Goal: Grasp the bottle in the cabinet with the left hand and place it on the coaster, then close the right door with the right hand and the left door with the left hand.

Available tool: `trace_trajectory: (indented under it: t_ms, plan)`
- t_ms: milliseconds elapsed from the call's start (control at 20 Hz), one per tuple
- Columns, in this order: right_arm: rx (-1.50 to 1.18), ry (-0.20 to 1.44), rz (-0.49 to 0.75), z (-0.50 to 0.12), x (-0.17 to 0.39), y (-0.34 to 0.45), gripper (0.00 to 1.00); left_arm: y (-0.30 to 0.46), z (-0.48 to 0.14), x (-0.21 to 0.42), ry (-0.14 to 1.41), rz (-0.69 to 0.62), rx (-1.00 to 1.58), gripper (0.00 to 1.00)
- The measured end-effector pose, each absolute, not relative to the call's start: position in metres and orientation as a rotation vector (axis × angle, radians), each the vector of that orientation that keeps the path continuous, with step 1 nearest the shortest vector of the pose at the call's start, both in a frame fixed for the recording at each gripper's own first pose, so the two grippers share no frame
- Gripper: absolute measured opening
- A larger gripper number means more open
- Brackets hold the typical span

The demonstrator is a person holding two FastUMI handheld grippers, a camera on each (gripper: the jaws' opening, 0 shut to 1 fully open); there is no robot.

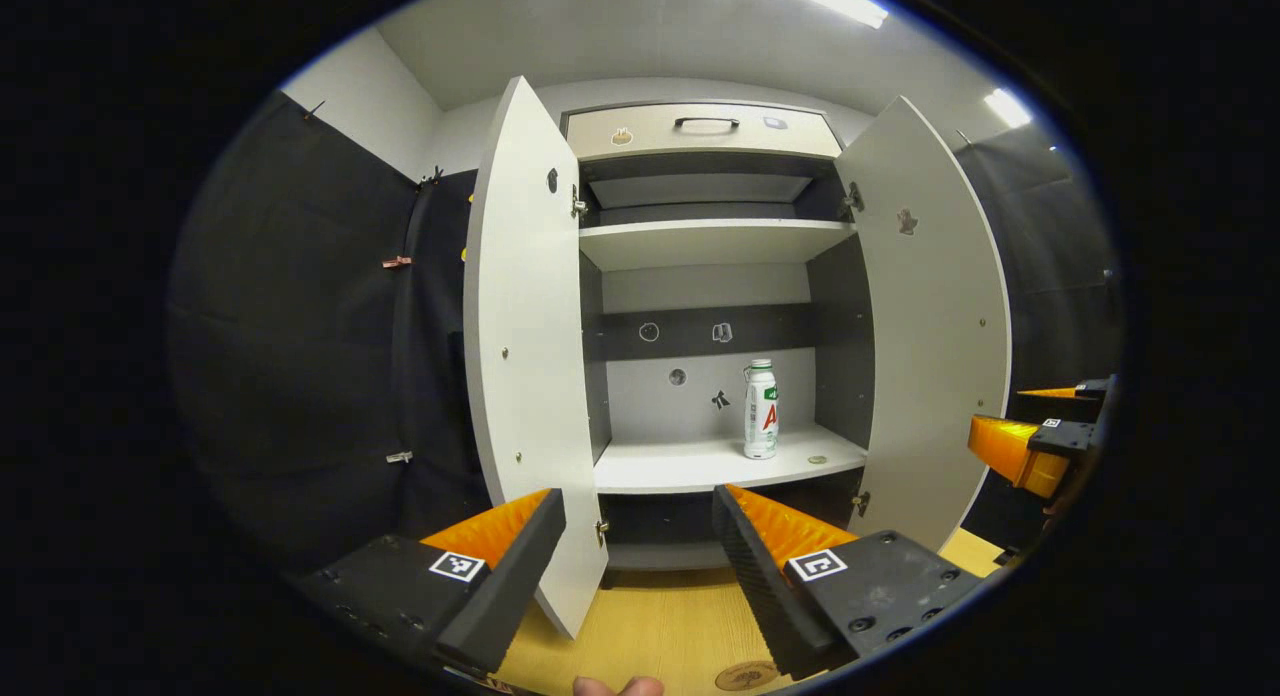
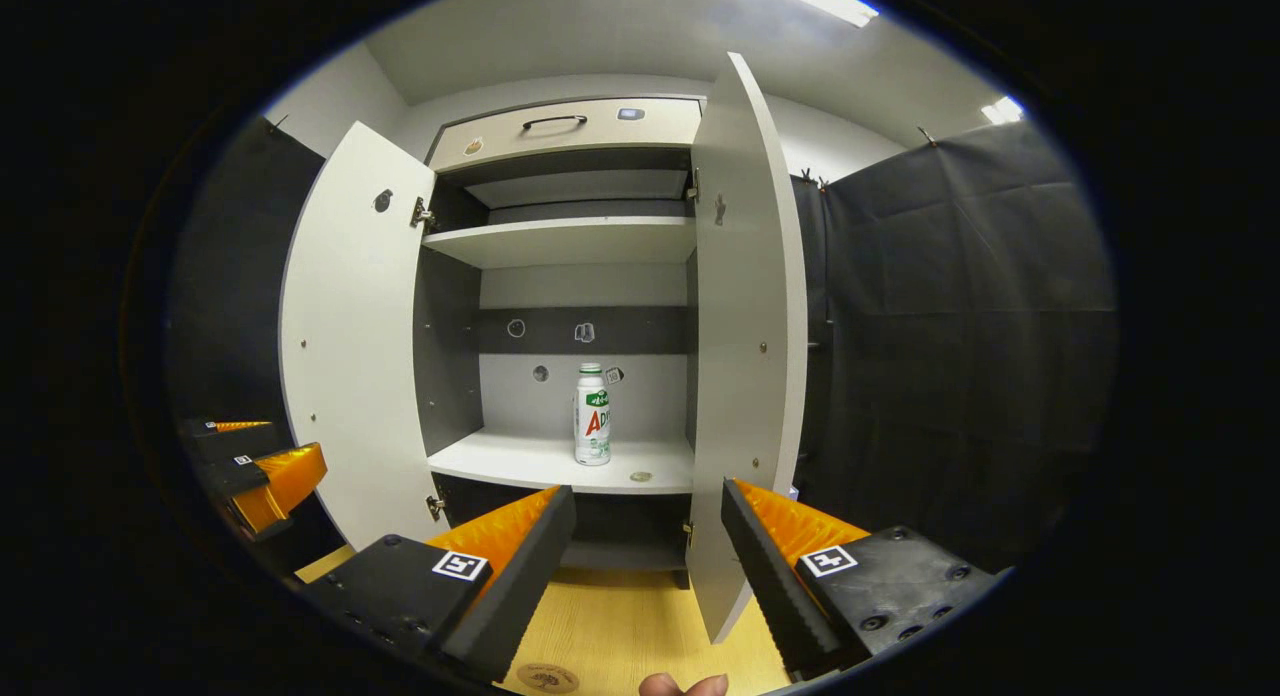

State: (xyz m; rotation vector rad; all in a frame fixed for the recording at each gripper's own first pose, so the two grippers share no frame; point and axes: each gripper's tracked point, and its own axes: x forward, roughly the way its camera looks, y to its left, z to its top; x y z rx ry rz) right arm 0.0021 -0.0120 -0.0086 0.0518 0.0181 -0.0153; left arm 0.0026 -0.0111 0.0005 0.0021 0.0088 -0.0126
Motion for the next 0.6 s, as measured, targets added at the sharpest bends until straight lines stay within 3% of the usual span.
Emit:
trace_trajectory:
  t_ms: [600]
  plan:
    - [0.044,-0.014,-0.035,0.002,-0.005,-0.029,0.97,-0.036,0.013,0.012,-0.017,-0.044,-0.004,0.94]
